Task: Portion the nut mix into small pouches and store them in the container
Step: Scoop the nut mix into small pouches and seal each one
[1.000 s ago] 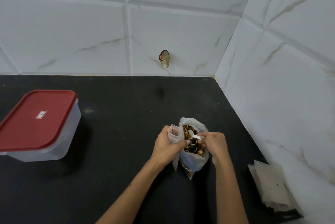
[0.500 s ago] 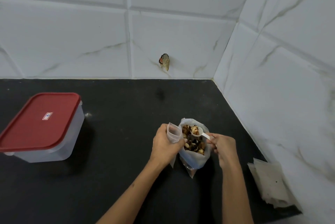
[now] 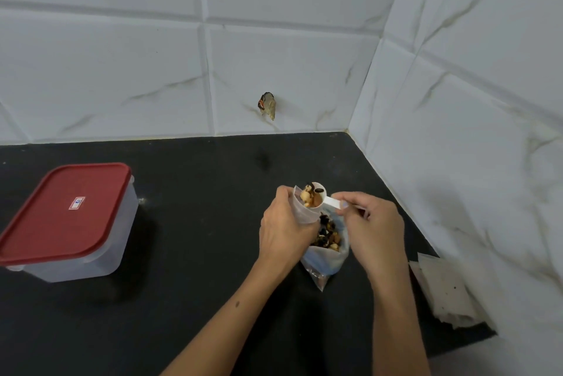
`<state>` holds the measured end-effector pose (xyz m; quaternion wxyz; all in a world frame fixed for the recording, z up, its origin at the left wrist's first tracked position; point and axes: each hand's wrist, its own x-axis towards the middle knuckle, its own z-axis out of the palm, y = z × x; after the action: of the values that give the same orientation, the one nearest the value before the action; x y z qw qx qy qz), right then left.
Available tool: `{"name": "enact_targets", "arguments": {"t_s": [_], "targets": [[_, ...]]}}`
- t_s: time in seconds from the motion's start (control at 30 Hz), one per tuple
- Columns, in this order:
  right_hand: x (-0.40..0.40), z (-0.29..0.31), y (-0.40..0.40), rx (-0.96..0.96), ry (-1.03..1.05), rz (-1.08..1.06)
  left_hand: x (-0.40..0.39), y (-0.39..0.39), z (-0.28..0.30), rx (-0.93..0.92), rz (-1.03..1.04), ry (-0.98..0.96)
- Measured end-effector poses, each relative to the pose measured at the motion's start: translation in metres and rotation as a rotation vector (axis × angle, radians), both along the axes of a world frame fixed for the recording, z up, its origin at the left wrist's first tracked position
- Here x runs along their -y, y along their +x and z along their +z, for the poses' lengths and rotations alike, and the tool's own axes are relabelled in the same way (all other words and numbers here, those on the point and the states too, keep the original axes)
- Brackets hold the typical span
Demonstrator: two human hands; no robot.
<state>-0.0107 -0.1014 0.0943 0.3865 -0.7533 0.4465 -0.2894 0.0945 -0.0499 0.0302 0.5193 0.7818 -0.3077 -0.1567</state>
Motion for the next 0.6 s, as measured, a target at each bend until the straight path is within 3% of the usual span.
{"name": "enact_targets", "arguments": {"t_s": [0.13,0.23,0.33,0.47,0.6], "targets": [[-0.013,0.001,0.004,-0.202,-0.262,0.052,-0.002,-0.001,0.001,-0.054,0.001,-0.011],[-0.019,-0.001,0.006,-0.199,-0.302,0.152,-0.005,-0.001,0.002,-0.092,0.005,-0.038],[-0.021,-0.001,0.008,-0.330,-0.243,0.083,-0.011,0.001,0.000,-0.131,-0.016,-0.074],[-0.033,-0.001,0.011,-0.335,-0.203,0.170,-0.021,0.007,-0.004,-0.136,-0.058,-0.108],[-0.046,-0.017,0.010,-0.171,-0.324,0.019,-0.029,0.014,-0.008,-0.146,-0.100,-0.116]]}}
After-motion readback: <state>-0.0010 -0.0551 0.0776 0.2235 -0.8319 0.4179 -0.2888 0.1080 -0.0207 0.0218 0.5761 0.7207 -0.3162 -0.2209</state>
